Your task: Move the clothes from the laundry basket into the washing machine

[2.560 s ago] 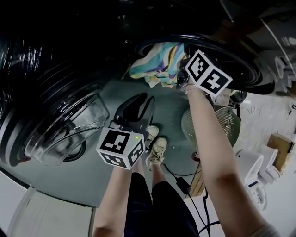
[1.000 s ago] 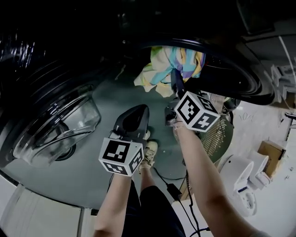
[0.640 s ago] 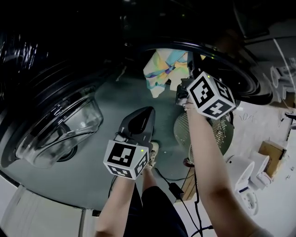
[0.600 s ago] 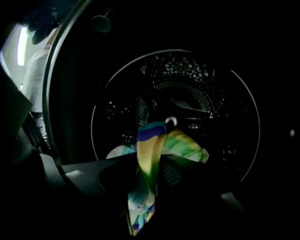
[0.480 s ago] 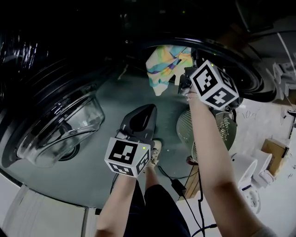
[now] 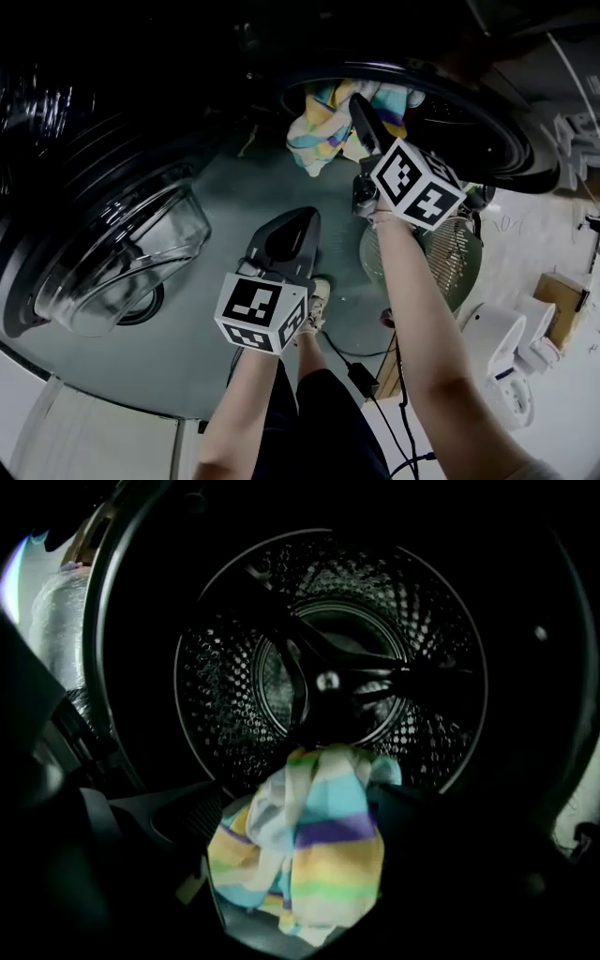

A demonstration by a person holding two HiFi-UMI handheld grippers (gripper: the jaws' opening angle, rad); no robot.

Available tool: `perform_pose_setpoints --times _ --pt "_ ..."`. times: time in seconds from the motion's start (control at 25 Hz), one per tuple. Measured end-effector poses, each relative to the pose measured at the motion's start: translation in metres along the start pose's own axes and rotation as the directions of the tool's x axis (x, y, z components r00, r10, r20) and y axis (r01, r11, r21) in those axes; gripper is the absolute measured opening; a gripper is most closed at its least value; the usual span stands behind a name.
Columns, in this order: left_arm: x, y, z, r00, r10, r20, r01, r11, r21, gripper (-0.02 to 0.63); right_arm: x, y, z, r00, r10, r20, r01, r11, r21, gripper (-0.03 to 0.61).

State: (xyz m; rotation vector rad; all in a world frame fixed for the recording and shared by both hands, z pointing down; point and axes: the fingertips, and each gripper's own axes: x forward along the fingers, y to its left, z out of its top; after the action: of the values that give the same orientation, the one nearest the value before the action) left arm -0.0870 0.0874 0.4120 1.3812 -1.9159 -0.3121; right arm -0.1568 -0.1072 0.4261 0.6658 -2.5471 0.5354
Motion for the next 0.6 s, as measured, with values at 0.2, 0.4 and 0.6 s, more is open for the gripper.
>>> perform_pose_setpoints --times 0.2,0.4,0.6 --pt "0.001 0.006 -0.006 1.000 0.006 -0.007 -0.006 1.000 -0.003 0.006 0.004 0.002 -0.080 0.985 0.013 -0.170 -0.009 1.000 0.027 0.598" --pt "0.000 0.015 -0.014 1.000 0.023 -0.018 -0.023 1.000 -0.002 0.006 0.015 0.000 -0.128 0.960 -0.022 -0.278 0.023 1.000 0.001 0.609" --pt "0.001 0.021 -0.015 0.999 0.035 -0.023 -0.035 0.999 0.004 0.006 0.022 -0.016 -0.130 0.932 -0.175 -0.319 0.193 0.981 0.026 0.497"
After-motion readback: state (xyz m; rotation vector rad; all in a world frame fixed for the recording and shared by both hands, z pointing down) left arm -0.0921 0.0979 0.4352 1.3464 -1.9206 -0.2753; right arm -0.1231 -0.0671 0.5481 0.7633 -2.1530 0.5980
